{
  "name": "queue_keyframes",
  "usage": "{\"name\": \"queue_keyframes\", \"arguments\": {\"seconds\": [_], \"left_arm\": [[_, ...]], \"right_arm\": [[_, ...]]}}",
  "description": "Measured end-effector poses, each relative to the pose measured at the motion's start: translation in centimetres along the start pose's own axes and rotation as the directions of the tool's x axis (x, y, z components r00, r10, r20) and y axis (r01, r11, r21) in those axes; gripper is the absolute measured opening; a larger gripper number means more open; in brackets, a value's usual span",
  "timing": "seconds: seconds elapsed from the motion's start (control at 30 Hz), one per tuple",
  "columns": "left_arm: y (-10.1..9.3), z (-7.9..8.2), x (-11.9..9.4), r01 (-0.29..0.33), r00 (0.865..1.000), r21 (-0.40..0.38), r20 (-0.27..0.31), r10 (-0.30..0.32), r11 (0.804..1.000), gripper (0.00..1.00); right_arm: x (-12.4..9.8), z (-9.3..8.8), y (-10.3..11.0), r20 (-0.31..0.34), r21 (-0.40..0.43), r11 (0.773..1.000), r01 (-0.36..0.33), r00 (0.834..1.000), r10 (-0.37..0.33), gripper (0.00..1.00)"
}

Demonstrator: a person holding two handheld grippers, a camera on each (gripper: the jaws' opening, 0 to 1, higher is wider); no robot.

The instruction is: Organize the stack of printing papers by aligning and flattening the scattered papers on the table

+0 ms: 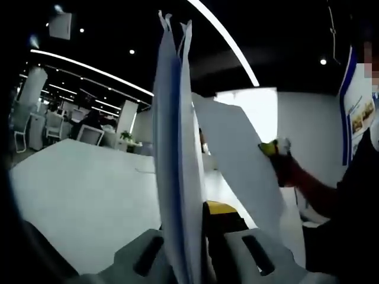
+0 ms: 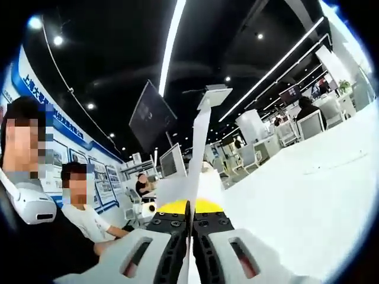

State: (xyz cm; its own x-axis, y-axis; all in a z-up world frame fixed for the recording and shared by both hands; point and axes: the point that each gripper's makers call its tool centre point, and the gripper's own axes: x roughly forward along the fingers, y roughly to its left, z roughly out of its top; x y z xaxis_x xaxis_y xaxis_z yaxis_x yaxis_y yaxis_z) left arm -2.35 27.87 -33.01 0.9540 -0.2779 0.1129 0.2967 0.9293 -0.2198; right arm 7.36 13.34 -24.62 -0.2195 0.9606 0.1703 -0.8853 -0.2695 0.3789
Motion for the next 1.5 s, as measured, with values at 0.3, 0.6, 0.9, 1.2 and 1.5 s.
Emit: {"name": "queue_keyframes", "arguments": {"seconds": [0.3,0.6,0.9,1.2,1.5], "left_arm": [[0.0,0.2,-0.1,0.016,1.0,-0.03,0.01,-0.016,0.999,0.06],[0.2,1.1,-0.4,0.052,0.997,-0.143,0.059,-0.044,0.988,0.07],[0.5,1.8,-0.8,0.116,0.989,-0.256,0.113,-0.09,0.96,0.07],[-0.3,1.8,-0.6,0.147,0.986,-0.297,0.125,-0.115,0.943,0.07],[0.0,2.3,-0.9,0.186,0.977,-0.375,0.164,-0.133,0.908,0.07]], "right_arm": [[0.4,-0.6,-1.4,-0.004,-0.04,0.998,0.051,0.999,-0.051,0.0],[0.6,-0.5,-1.8,0.002,-0.138,0.988,0.069,0.998,-0.069,0.0],[1.2,-1.3,-2.4,-0.026,-0.198,0.977,0.077,0.996,-0.084,0.0],[1.7,-1.3,-2.5,-0.022,-0.182,0.98,0.084,0.996,-0.089,0.0],[2.6,-1.8,-2.6,-0.02,-0.156,0.984,0.084,0.996,-0.088,0.0]]}}
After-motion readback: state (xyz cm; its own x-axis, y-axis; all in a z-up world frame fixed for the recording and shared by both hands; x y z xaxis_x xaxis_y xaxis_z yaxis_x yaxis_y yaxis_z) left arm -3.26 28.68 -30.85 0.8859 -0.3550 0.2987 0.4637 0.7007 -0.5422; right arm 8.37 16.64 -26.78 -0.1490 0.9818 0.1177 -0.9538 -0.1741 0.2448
